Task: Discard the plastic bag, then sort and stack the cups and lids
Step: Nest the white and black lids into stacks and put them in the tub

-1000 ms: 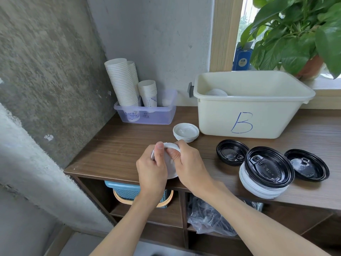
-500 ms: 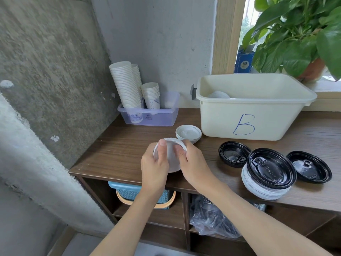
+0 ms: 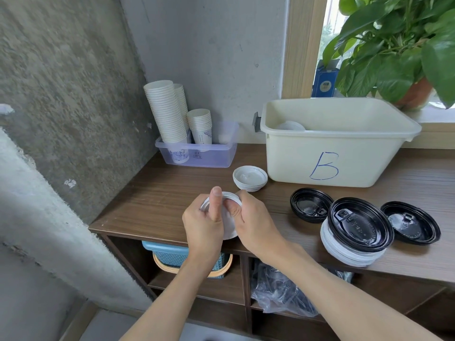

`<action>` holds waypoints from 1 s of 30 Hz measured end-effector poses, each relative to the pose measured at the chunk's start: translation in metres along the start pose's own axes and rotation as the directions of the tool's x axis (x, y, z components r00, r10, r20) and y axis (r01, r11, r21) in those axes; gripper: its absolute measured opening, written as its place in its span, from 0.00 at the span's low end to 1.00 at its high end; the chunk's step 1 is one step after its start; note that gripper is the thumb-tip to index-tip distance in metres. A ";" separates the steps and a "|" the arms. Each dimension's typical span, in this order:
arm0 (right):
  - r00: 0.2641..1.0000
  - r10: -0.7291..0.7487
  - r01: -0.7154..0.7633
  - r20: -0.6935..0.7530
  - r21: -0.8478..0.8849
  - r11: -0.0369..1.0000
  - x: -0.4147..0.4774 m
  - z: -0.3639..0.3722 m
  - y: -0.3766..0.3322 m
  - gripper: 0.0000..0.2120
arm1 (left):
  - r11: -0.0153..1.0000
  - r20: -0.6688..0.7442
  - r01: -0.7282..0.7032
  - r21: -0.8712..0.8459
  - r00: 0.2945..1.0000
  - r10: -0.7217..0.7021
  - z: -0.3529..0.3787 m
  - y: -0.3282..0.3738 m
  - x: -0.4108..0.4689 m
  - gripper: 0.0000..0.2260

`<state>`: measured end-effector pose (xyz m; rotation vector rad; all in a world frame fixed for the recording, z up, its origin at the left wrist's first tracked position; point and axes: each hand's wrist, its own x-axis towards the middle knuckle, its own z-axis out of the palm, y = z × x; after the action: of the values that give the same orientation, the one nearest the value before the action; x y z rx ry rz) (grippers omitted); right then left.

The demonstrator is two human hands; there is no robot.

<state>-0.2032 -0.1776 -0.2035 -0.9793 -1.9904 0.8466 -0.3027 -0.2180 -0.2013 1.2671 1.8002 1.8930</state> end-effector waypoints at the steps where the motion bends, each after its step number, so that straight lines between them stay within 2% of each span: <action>1: 1.000 -0.004 0.004 0.000 -0.003 1.000 0.000 0.000 0.000 0.15 | 1.000 0.002 0.005 -0.002 1.000 -0.005 0.001 0.000 0.000 0.20; 4: 1.000 -0.002 0.002 0.004 0.010 1.000 0.001 0.000 0.000 0.15 | 1.000 0.041 0.015 0.000 0.999 -0.015 0.000 -0.001 0.001 0.19; 8: 1.000 0.030 -0.031 0.005 0.062 0.998 0.006 0.000 0.003 0.09 | 1.000 0.281 -0.020 0.005 0.959 0.018 -0.014 -0.008 0.010 0.13; 9: 1.000 0.025 -0.026 0.015 0.071 0.997 0.007 0.001 0.004 0.08 | 0.999 0.303 -0.030 0.025 0.953 0.021 -0.018 -0.010 0.012 0.12; 11: 1.000 -0.009 0.009 0.001 0.085 0.996 0.008 0.002 0.005 0.10 | 0.997 0.262 -0.035 0.066 0.965 0.017 -0.020 -0.013 0.014 0.10; 13: 0.991 -0.063 0.068 -0.121 0.043 0.997 0.009 0.001 0.007 0.17 | 0.993 0.133 -0.012 0.115 0.991 -0.003 -0.018 -0.013 0.013 0.14; 16: 0.951 -0.111 0.057 -0.288 -0.189 0.980 0.014 -0.001 0.012 0.19 | 0.985 -0.052 0.086 0.149 0.995 -0.079 -0.014 -0.010 0.014 0.13; 18: 0.940 -0.137 0.012 -0.313 -0.372 0.928 0.018 0.001 0.014 0.14 | 0.979 -0.104 0.154 0.135 0.985 -0.140 -0.013 -0.008 0.017 0.13; 20: 0.950 -0.130 -0.022 -0.284 -0.477 0.878 0.022 0.004 0.017 0.17 | 0.979 -0.121 0.185 0.081 0.977 -0.175 -0.012 -0.007 0.019 0.13; 24: 0.978 0.020 -0.117 -0.208 -0.463 0.879 0.026 0.003 0.020 0.22 | 0.985 -0.136 0.174 0.001 0.976 -0.172 -0.014 -0.008 0.024 0.09; 30: 0.972 0.053 -0.150 -0.230 -0.429 0.891 0.024 0.003 0.020 0.16 | 0.989 -0.137 0.145 -0.010 0.980 -0.145 -0.013 -0.011 0.025 0.12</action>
<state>-0.2094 -0.1481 -0.2126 -1.3819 -1.9952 0.3168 -0.3311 -0.2077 -0.1992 0.9963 1.9028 1.9405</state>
